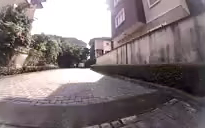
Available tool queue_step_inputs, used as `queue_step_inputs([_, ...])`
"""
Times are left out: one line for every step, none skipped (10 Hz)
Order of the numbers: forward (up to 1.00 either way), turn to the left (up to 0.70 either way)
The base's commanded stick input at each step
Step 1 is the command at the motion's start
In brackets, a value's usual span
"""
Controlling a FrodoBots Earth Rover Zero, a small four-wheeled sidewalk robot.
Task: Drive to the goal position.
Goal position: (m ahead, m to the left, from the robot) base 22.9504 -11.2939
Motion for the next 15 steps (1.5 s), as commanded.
queue_step_inputs([0.69,0.03])
queue_step_inputs([0.69,0.03])
queue_step_inputs([0.69,0.03])
queue_step_inputs([0.69,0.03])
queue_step_inputs([0.69,0.03])
queue_step_inputs([0.69,0.03])
queue_step_inputs([0.69,0.03])
queue_step_inputs([0.69,0.03])
queue_step_inputs([0.69,0.03])
queue_step_inputs([0.69,0.03])
queue_step_inputs([0.69,0.03])
queue_step_inputs([0.69,0.03])
queue_step_inputs([0.69,0.03])
queue_step_inputs([0.69,0.03])
queue_step_inputs([0.69,0.03])
